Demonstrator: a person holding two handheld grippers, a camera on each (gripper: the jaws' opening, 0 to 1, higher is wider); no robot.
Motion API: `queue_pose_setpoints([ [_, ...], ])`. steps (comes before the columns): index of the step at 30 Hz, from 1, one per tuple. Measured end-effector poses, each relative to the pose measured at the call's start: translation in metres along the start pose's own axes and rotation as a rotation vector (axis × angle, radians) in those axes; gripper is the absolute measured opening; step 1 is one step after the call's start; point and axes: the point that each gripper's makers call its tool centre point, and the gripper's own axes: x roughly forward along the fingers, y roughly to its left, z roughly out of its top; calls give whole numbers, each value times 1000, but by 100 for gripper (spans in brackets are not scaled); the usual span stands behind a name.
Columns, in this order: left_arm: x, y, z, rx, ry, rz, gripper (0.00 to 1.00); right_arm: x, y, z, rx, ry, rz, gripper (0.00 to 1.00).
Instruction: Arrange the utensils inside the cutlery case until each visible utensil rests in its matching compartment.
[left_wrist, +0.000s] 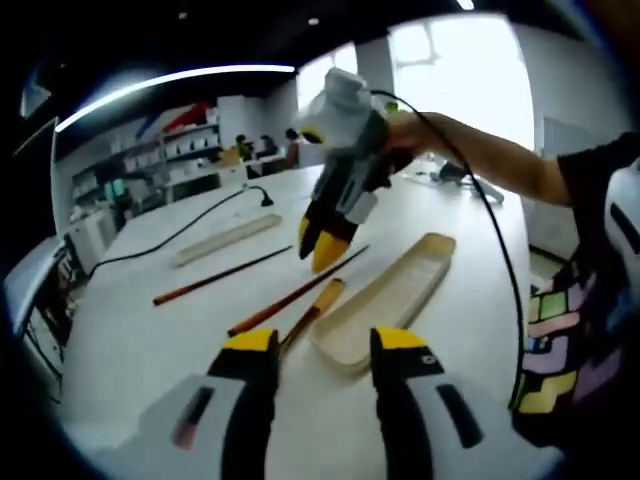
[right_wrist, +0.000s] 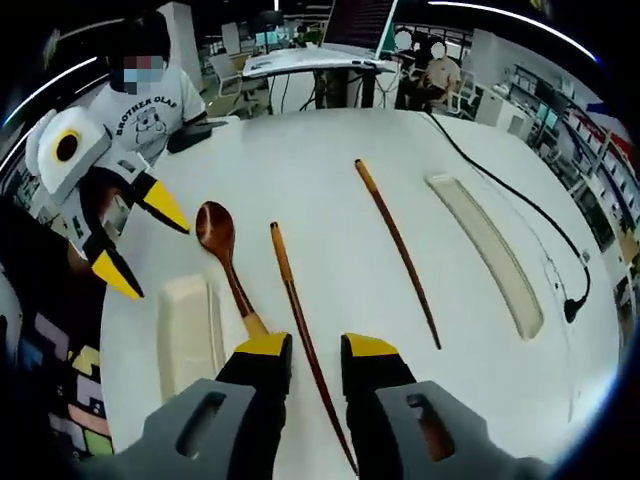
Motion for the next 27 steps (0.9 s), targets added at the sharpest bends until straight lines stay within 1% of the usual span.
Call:
queue_pose_setpoints([
  [2,1,0,0,-1,-1,0,39,5,3,-1,-17,24,21,18],
  [4,2,0,-1,0,1,0,39,9,5,-3,-5,44,43,18],
  [6,2,-1,-2,-2,1,-2,39,12,7,-3,0,44,60,17],
  [8,2,-1,-2,-1,2,-1,39,15,10,-3,-1,58,73,16],
  [12,1,-2,1,6,-4,1,39,21,9,-8,-48,114,54,16],
  [13,1,-3,2,9,-8,-2,39,23,6,-11,-52,147,39,14],
  [14,0,-4,2,9,-9,-3,39,22,2,-6,-96,132,34,12],
  [15,0,-4,2,11,-11,-4,39,22,3,-5,-69,143,40,12],
  [16,0,-4,2,13,-11,-4,38,21,2,-5,-44,156,30,11],
  [18,0,-4,1,15,-6,-5,37,22,1,-5,-54,200,30,10],
  [19,0,-5,0,16,-4,-6,37,21,1,-6,-81,240,36,10],
  [20,0,-5,0,17,-4,-7,37,21,1,-6,-87,251,36,10],
  [23,-2,-5,0,16,-13,-6,37,21,2,-5,-136,345,29,10],
  [25,-3,-4,0,15,-16,-3,38,22,2,-5,-172,387,44,10],
  [27,-4,-2,-1,12,-18,2,38,23,4,-6,-176,394,43,10],
])
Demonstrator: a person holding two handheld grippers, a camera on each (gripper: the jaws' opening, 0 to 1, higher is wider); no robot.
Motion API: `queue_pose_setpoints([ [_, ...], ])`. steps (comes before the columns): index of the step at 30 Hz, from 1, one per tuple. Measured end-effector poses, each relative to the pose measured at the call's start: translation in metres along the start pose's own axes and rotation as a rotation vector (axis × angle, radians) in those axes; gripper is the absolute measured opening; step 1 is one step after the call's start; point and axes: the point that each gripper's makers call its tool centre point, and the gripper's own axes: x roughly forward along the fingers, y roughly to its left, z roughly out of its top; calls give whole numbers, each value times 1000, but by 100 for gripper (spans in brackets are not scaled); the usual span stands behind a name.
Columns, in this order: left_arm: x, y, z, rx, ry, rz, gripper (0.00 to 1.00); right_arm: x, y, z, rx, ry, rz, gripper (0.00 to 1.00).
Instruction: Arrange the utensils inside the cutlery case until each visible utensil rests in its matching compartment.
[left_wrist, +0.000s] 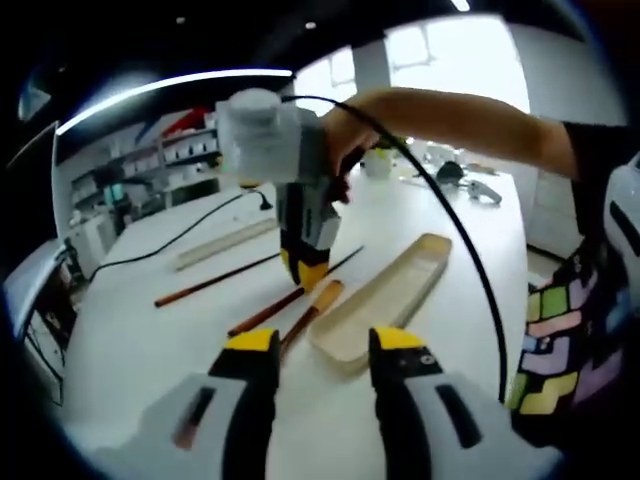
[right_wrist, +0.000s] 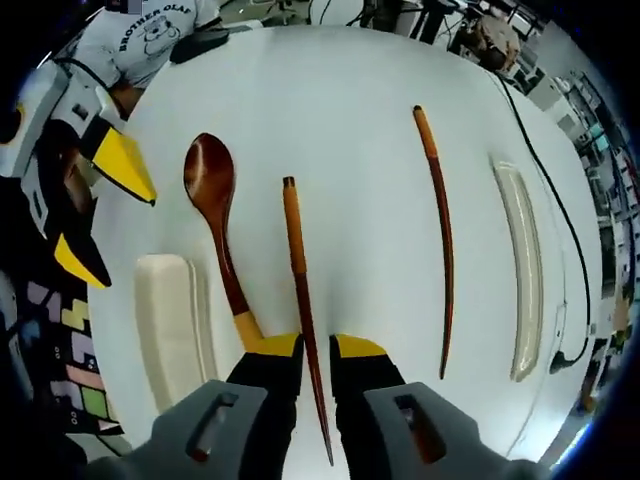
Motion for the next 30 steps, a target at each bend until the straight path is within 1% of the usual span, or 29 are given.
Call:
queue_pose_setpoints([
  [2,-2,2,-1,-5,-3,5,38,0,2,-2,2,0,-15,9],
  [3,-3,4,-1,-7,-6,9,38,0,4,-2,-27,-3,-14,7],
  [4,-4,5,-1,-9,-9,12,38,1,7,-1,-112,-6,-7,3],
  [5,-6,7,-1,-14,-13,17,38,0,6,0,-158,-10,-23,3],
  [6,-7,9,-2,-18,-15,21,38,0,8,-2,-127,-4,-26,3],
  [8,-9,13,-3,-26,-18,32,38,0,7,-2,-105,12,-26,2],
  [10,-12,17,-3,-37,-19,48,38,0,6,-2,-114,21,-22,2],
  [14,-14,21,-2,-46,-26,60,38,1,6,-2,-101,45,-28,2],
  [15,-15,21,-2,-48,-25,63,38,1,6,-3,-72,49,-34,2],
  [23,-15,23,-1,-49,-31,65,38,2,4,-3,-86,92,-33,2],
  [27,-16,23,-1,-54,-39,63,38,2,5,-3,-81,87,-63,2],
  [30,-15,23,0,-56,-39,62,38,2,5,-4,-68,85,-71,2],
])
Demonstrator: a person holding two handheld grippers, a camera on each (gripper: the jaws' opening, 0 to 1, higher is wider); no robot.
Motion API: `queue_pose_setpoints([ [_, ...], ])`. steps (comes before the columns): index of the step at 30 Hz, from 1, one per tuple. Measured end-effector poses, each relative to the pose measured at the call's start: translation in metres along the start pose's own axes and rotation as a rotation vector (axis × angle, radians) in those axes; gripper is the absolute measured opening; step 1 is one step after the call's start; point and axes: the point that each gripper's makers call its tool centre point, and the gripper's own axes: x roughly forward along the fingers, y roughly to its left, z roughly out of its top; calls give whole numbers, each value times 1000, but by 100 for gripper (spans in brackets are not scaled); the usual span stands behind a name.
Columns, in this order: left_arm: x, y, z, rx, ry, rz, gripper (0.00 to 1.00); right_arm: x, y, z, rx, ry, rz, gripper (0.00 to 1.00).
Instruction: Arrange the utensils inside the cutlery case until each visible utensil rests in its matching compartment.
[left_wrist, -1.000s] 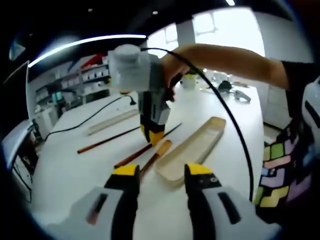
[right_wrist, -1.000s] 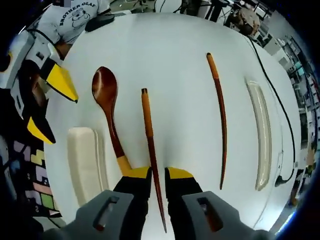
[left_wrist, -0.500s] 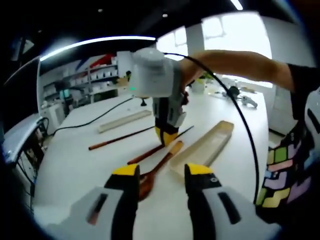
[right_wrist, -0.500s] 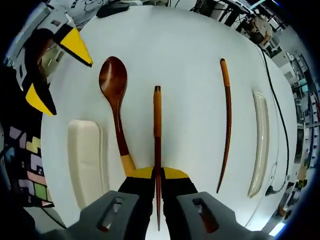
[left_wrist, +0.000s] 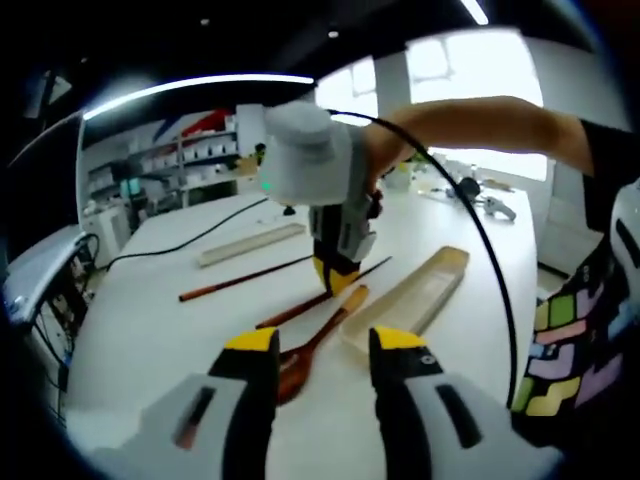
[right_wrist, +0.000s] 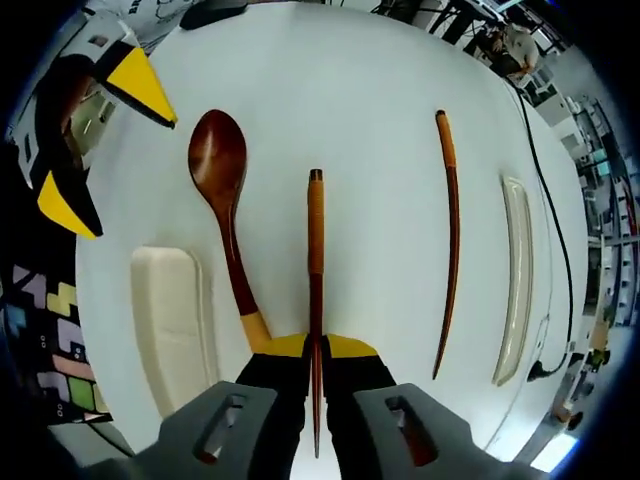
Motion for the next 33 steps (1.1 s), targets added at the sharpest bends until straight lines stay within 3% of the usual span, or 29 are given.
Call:
queue_pose_setpoints([
  [9,-1,-1,4,6,-6,2,38,-1,1,-2,23,7,7,2],
  [10,-2,0,4,5,-6,6,38,-3,2,-10,-12,53,9,2],
  [12,-5,2,6,7,-13,11,38,-6,-2,-6,-14,30,-32,1],
  [14,-7,5,6,16,-15,26,39,-13,-2,-8,53,28,-20,1],
  [22,-9,14,9,6,-20,56,40,-46,-15,-15,40,33,-89,2],
  [27,-7,15,10,-3,-25,59,40,-58,-2,-30,33,86,-102,2],
  [33,-7,15,12,-17,-41,57,40,-68,10,-39,37,84,-105,2],
])
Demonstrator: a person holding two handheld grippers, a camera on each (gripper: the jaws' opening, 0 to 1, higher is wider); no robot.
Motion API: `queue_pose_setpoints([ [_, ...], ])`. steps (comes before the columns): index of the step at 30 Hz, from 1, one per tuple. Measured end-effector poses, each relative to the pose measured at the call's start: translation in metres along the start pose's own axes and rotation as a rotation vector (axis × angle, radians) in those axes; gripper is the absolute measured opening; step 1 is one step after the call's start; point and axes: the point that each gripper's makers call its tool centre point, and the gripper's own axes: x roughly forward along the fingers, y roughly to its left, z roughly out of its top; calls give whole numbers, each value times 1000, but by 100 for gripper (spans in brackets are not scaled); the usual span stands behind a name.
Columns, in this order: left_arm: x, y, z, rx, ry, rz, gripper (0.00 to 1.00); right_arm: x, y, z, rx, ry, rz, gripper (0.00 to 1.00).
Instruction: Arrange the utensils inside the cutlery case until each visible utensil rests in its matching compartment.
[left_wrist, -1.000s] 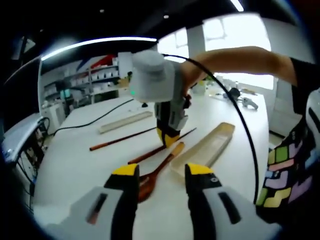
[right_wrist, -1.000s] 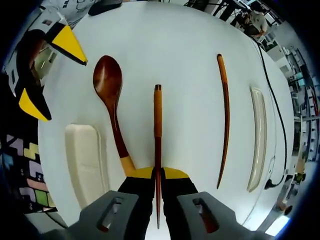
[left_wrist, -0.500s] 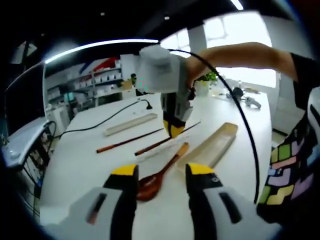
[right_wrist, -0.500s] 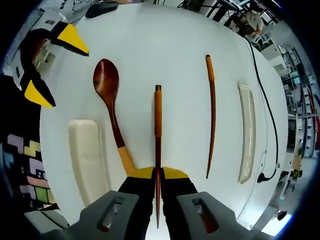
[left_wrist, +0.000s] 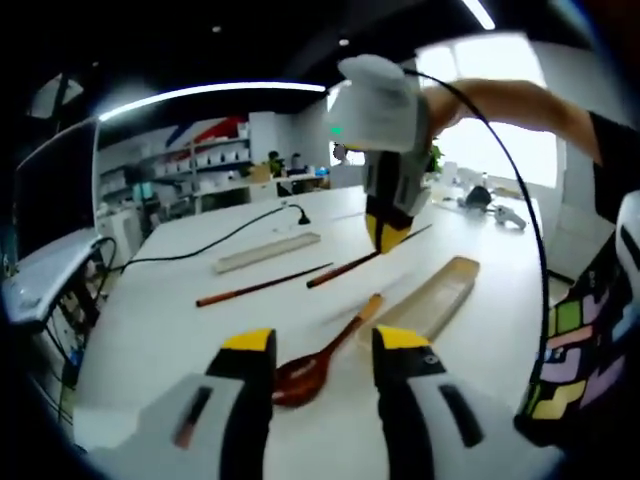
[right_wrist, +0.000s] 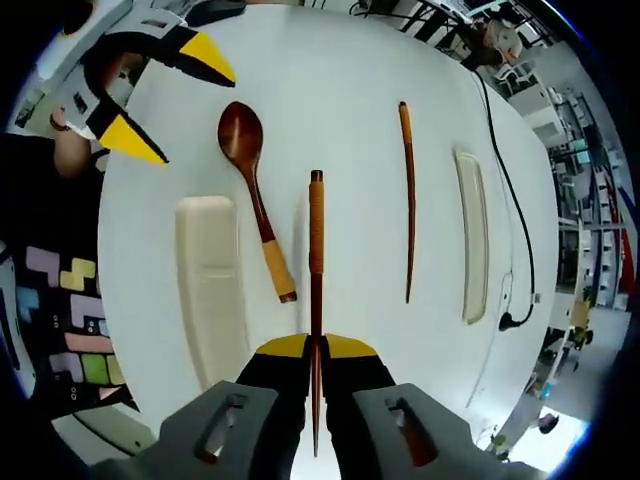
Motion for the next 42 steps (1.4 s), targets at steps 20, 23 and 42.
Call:
queue_pose_setpoints([
  [20,3,1,1,-2,-2,1,40,3,45,-14,0,-22,90,2],
  [23,3,2,0,-2,0,2,40,7,53,-12,5,-27,116,2],
  [42,4,3,-1,-4,-1,-6,40,23,73,-3,14,-51,171,2],
])
